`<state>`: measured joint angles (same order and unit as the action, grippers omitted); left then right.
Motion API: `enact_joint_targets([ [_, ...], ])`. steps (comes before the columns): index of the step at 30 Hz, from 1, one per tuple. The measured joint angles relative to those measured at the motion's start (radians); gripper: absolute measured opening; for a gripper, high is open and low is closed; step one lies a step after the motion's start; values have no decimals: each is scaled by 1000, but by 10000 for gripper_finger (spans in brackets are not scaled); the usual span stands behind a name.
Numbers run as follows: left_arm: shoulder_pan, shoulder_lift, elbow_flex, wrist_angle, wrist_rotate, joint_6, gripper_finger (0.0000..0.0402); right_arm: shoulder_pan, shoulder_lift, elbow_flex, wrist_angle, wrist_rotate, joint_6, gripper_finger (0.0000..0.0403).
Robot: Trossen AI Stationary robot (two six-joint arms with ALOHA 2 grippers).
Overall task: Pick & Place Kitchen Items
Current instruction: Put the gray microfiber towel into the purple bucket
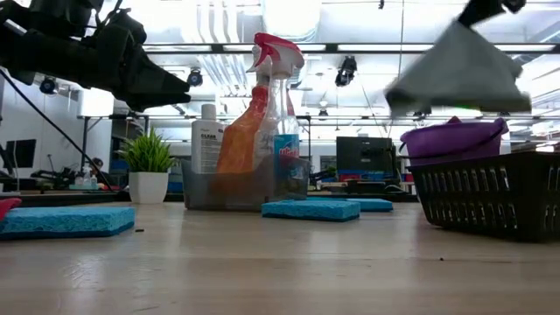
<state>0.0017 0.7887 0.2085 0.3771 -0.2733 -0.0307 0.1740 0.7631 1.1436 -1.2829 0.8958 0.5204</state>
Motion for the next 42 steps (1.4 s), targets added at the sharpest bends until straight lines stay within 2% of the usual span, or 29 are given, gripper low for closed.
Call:
enact_joint_targets([
  [4, 0, 0, 0, 0, 0, 0, 264, -157, 38, 31, -98, -150, -1, 18],
  [10, 0, 0, 0, 0, 0, 0, 264, -327, 89, 48, -125, -284, -98, 18],
  [17, 0, 0, 0, 0, 0, -2, 264, -433, 205, 46, -88, -455, -208, 18],
  [25, 0, 0, 0, 0, 0, -3, 264, -545, 369, 35, -13, -597, -358, 18],
  [29, 0, 0, 0, -1, 0, -3, 264, -621, 423, -7, 45, -711, -436, 18],
  [36, 0, 0, 0, -11, 0, -3, 264, -758, 466, -144, 186, -832, -529, 18],
  [42, 0, 0, 0, -11, 0, -2, 264, -843, 514, -305, 323, -875, -569, 18],
])
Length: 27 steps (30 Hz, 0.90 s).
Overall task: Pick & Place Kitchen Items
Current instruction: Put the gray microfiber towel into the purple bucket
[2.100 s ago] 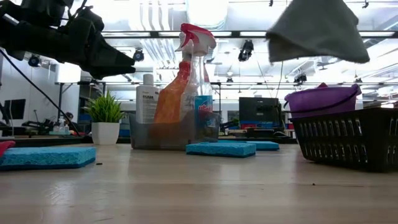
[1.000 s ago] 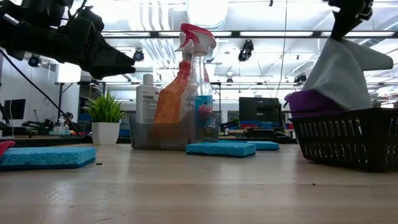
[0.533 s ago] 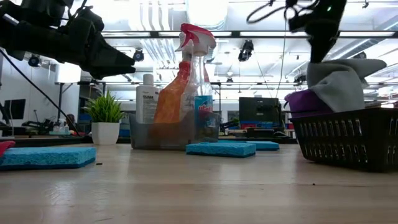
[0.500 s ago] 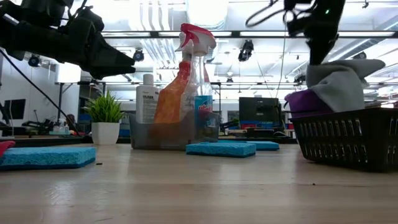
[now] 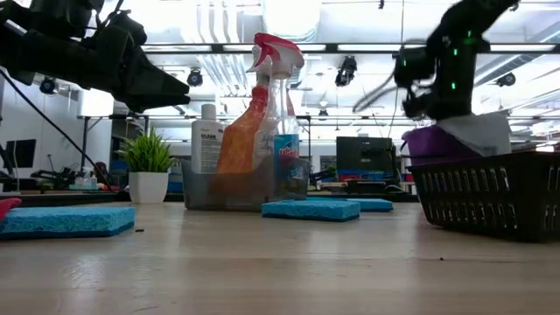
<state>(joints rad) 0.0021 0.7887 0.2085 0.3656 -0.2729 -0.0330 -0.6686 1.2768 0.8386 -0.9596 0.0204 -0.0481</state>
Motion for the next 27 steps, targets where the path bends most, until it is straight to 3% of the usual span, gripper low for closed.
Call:
enact_joint_targets([
  [8, 0, 0, 0, 0, 0, 0, 264, -4, 44, -39, 87, -19, -11, 18],
  [19, 0, 0, 0, -3, 0, 2, 264, -3, -66, 30, 89, -6, 27, 25],
  [22, 0, 0, 0, -3, 0, 3, 264, -4, -79, 32, 79, -7, 34, 62],
  [27, 0, 0, 0, -4, 0, 3, 264, -3, -82, 28, 72, 3, 41, 170],
])
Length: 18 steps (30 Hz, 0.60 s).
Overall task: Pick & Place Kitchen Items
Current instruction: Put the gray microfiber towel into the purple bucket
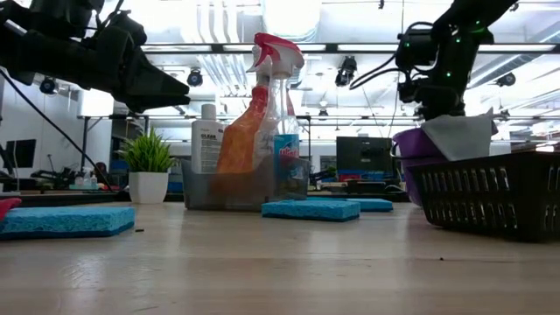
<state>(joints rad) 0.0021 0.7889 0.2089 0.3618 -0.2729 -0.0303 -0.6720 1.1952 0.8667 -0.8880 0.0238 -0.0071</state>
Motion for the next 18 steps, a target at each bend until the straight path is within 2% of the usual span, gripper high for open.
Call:
enact_joint_targets([
  [4, 0, 0, 0, 0, 0, 0, 264, 0, -3, 32, -28, 6, -8, 252],
  [8, 0, 0, 0, 0, 0, 0, 264, 0, -11, 82, -53, 10, -15, 300],
  [14, 0, 0, 0, 0, 0, 0, 264, 12, -45, 160, -91, 24, -24, 312],
  [18, 0, 0, 0, 0, 0, 0, 264, 73, -99, 179, -92, 37, -26, 307],
])
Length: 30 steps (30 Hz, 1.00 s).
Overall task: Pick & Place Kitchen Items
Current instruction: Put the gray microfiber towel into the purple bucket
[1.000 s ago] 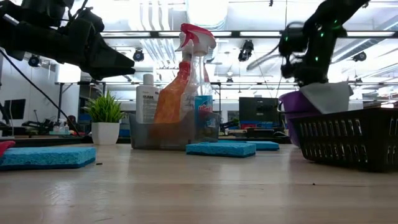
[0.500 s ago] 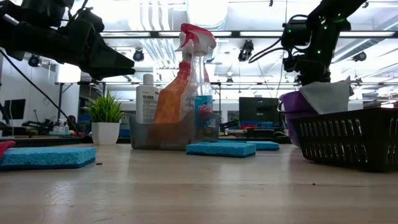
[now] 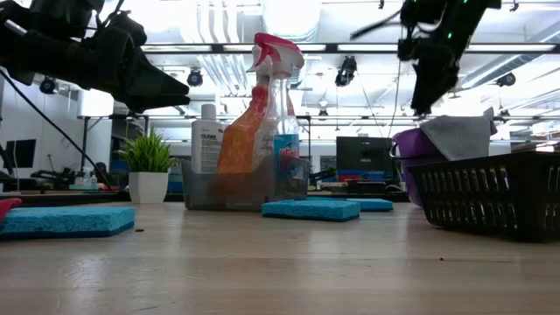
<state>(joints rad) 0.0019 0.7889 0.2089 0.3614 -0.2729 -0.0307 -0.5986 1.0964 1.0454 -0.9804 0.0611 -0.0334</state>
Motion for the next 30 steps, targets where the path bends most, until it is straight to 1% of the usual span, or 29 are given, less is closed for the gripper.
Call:
enact_joint_targets([
  [4, 0, 0, 0, 0, 0, 0, 264, 140, -65, -3, -2, 36, 0, 291],
  [8, 0, 0, 0, -1, 0, 0, 264, 343, -122, -6, 9, 80, 53, 274],
  [11, 0, 0, 0, -1, 0, 1, 264, 516, -139, -24, 8, 191, 113, 265],
  [14, 0, 0, 0, -1, 0, 2, 264, 683, -130, -59, 7, 306, 195, 263],
  [19, 0, 0, 0, -2, 0, 5, 264, 914, -53, -129, -10, 520, 314, 263],
  [23, 0, 0, 0, -2, 0, 5, 264, 1033, 54, -171, -66, 670, 393, 263],
  [27, 0, 0, 0, -2, 0, 5, 264, 1094, 176, -199, -110, 754, 464, 263],
  [30, 0, 0, 0, -2, 0, 5, 264, 1112, 259, -205, -110, 758, 490, 263],
])
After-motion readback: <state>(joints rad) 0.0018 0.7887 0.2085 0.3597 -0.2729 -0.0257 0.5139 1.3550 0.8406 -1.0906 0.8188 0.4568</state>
